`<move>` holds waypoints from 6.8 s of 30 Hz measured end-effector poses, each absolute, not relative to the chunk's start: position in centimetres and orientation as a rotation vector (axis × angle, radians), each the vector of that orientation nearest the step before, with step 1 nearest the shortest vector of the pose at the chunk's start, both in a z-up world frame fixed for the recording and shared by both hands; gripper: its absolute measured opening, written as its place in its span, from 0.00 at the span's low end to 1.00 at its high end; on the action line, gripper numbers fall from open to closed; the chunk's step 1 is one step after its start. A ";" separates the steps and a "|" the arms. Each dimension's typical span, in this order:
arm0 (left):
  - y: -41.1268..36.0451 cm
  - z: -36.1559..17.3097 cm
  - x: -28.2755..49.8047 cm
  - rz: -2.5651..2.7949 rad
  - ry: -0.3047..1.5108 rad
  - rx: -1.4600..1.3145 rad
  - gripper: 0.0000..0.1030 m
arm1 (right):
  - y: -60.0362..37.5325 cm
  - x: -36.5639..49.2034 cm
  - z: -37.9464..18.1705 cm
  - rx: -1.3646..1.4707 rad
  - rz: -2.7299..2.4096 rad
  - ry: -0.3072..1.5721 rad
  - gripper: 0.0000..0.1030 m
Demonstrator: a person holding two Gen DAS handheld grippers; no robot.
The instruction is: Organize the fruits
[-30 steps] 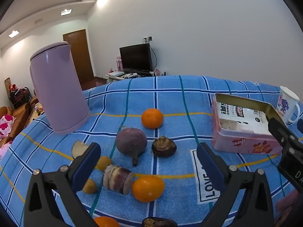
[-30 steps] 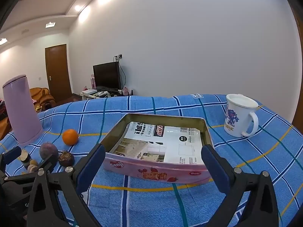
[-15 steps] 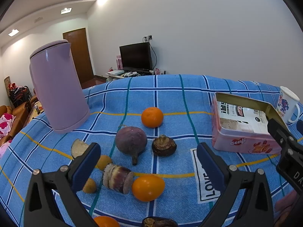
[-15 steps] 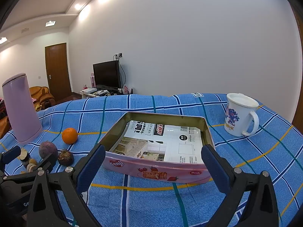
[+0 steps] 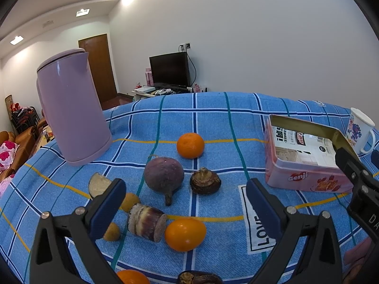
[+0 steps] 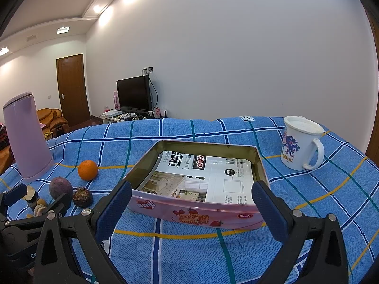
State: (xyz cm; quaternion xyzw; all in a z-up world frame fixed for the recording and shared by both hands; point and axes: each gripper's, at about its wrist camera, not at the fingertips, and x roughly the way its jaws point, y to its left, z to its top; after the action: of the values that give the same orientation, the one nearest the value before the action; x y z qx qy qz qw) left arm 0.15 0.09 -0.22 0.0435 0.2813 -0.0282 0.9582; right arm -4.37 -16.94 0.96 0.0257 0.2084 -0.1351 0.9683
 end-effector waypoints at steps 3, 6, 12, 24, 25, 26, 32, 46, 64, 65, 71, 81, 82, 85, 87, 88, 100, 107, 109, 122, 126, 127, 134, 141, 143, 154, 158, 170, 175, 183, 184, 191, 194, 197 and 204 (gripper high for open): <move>0.1 -0.2 0.1 -0.060 0.571 0.089 1.00 | -16.9 -4.4 0.9 0.053 -0.272 0.420 0.99; 0.1 -0.2 0.1 -0.061 0.569 0.092 1.00 | -16.9 -4.4 0.9 0.055 -0.271 0.421 0.99; 0.1 -0.2 0.1 -0.061 0.569 0.092 1.00 | -16.8 -4.4 0.9 0.056 -0.269 0.422 0.99; 0.1 -0.2 0.1 -0.061 0.570 0.092 1.00 | -16.9 -4.4 0.9 0.059 -0.266 0.425 0.99; 0.1 -0.2 0.1 -0.061 0.570 0.092 1.00 | -16.9 -4.4 0.9 0.060 -0.266 0.425 0.99; 0.1 -0.2 0.1 -0.061 0.570 0.092 1.00 | -16.9 -4.4 0.9 0.060 -0.266 0.424 0.99; 0.1 -0.2 0.1 -0.061 0.570 0.091 1.00 | -16.9 -4.4 0.9 0.060 -0.265 0.424 0.99; 0.1 -0.2 0.1 -0.061 0.570 0.091 1.00 | -16.9 -4.4 0.9 0.061 -0.265 0.425 0.99; 0.5 -0.3 -0.3 -0.043 0.569 0.093 1.00 | -16.4 -4.4 0.9 0.057 -0.228 0.432 0.99; 0.6 -0.3 -0.5 -0.040 0.568 0.103 1.00 | -16.4 -4.4 0.9 0.056 -0.222 0.433 0.99; 1.7 0.2 -1.5 -0.032 0.580 0.105 1.00 | -15.8 -4.3 0.9 0.049 -0.169 0.441 0.99; 5.9 0.6 -3.2 0.022 0.632 0.079 1.00 | -14.0 -3.9 0.4 0.030 -0.005 0.474 0.99; 6.3 0.5 -3.2 0.024 0.638 0.076 1.00 | -13.7 -4.0 0.4 0.023 0.017 0.472 0.99; 7.8 0.5 -3.8 0.030 0.650 0.082 1.00 | -12.9 -4.0 0.2 0.019 0.083 0.495 0.97; 9.2 0.5 -4.4 0.032 0.649 0.087 1.00 | -12.4 -4.1 -0.1 0.033 0.146 0.536 0.85; 9.8 0.5 -4.7 0.034 0.652 0.087 1.00 | -11.9 -4.1 -0.4 0.037 0.189 0.573 0.79; 15.6 -0.3 -6.7 0.040 0.706 0.050 1.00 | -4.8 -3.2 -3.0 -0.066 0.518 0.843 0.77; 13.0 -0.4 -6.8 -0.059 0.735 0.056 1.00 | -3.1 -2.9 -4.5 -0.168 0.524 0.900 0.47; 11.9 -0.5 -6.8 -0.085 0.749 0.066 1.00 | -3.3 -2.9 -4.5 -0.179 0.526 0.903 0.46; 7.2 -3.7 -3.6 -0.208 0.934 0.053 0.41 | -11.3 -2.4 -3.1 0.058 0.396 0.766 0.46; 7.1 -4.0 -3.9 -0.209 0.902 0.061 0.38 | -11.6 -2.6 -3.0 0.089 0.410 0.769 0.46; 7.2 -4.0 -3.9 -0.210 0.897 0.061 0.38 | -11.7 -2.6 -3.0 0.093 0.411 0.769 0.46; 6.2 -2.9 -3.8 -0.241 0.853 0.079 0.37 | -12.9 -3.7 -0.9 0.096 0.368 0.661 0.46; 2.9 2.3 -3.9 -0.392 0.678 0.068 0.37 | -18.0 -3.3 1.7 0.133 0.249 0.573 0.46; 1.4 3.3 -3.8 -0.422 0.637 0.079 0.37 | -20.0 -2.9 2.2 0.142 0.199 0.559 0.46; -8.1 4.5 0.2 -0.514 0.584 0.124 0.37 | -29.7 -0.9 1.5 0.190 -0.090 0.528 0.46; -11.9 3.7 2.4 -0.520 0.592 0.143 0.37 | -31.1 -0.4 1.0 0.210 -0.116 0.539 0.46; -15.6 -0.1 5.5 -0.455 0.685 0.156 0.37 | -28.4 0.1 -0.5 0.106 -0.096 0.586 0.46; -15.7 -0.5 5.9 -0.448 0.695 0.163 0.37 | -28.1 0.1 -0.6 0.097 -0.098 0.590 0.46; -16.0 -1.3 6.0 -0.435 0.715 0.190 0.37 | -28.1 0.1 -0.7 0.104 -0.085 0.602 0.46; -16.0 -1.3 5.9 -0.433 0.714 0.192 0.37 | -28.1 0.2 -0.7 0.107 -0.082 0.604 0.46; -15.7 -1.2 5.9 -0.396 0.709 0.184 0.39 | -28.1 0.4 -0.9 0.124 -0.059 0.615 0.48; -15.5 -1.0 5.5 -0.375 0.688 0.191 0.53 | -28.1 0.2 -0.7 0.135 -0.055 0.601 0.54; -14.9 -0.8 5.2 -0.333 0.670 0.181 0.76 | -28.5 -0.3 -0.5 0.153 -0.065 0.578 0.55; -13.7 0.6 3.0 -0.267 0.527 0.172 1.00 | -29.3 -2.7 1.2 0.162 -0.155 0.388 0.69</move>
State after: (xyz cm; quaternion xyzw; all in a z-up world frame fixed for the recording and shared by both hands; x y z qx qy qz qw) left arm 3.00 -13.74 0.55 0.0847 0.2594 -0.1314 0.9530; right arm -2.73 -29.25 1.20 0.0805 0.1922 -0.0767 0.9750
